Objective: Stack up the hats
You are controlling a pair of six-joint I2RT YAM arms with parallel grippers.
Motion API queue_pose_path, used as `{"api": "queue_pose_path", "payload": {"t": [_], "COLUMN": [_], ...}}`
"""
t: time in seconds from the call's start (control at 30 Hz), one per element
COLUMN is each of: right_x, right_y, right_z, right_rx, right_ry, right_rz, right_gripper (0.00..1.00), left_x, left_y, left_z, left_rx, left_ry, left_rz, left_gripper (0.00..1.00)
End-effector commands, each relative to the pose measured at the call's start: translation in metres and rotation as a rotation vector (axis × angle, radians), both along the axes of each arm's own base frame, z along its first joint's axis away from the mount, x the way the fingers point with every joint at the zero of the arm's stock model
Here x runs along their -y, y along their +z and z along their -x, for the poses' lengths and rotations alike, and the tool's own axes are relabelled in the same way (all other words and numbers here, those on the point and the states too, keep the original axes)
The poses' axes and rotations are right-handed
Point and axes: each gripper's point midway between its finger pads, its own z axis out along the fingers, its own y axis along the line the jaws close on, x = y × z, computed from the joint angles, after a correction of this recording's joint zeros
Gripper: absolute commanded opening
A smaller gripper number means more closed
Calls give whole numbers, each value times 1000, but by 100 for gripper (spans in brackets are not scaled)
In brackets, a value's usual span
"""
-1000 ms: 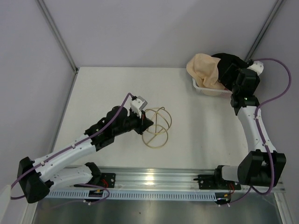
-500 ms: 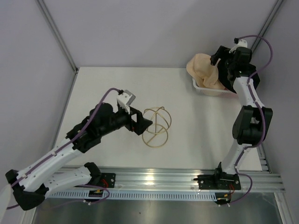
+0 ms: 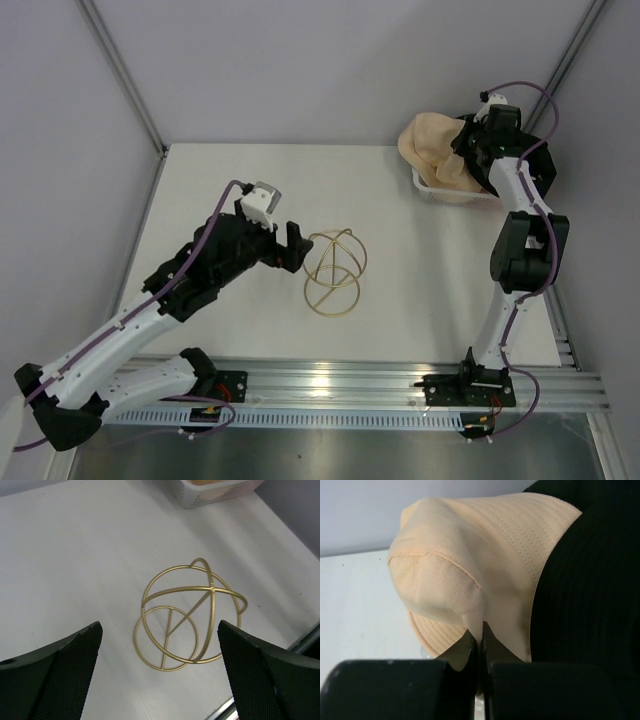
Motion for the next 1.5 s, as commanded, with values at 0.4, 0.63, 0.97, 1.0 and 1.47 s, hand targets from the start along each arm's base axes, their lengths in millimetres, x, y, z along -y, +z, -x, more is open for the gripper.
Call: {"api": "queue_pose_path", "payload": {"t": [0.4,0.63,0.97,1.0,1.47], "right_x": [-127,-220,-241,-243,-258], "right_y": [244,281,276,273,181], "right_z": [124,238,328,334,350], "right_rx": [266,286,176,168,-70], "right_ry": [492,746,818,826,792], "right_rz": [-375,-302,-389,-386,-344], "right_gripper": [0,0,0,0,10], "left_x": [-42,-54,-98,-104,-92], "left_y": [36,65,107,103,65], "left_z": [-42,-65,-10,-4,7], "left_rx": [37,19,134,137,41], "left_ry": [299,374,374,382,317], "left_rz": [146,319,434,439,422], "left_gripper": [100,100,99,99,100]}}
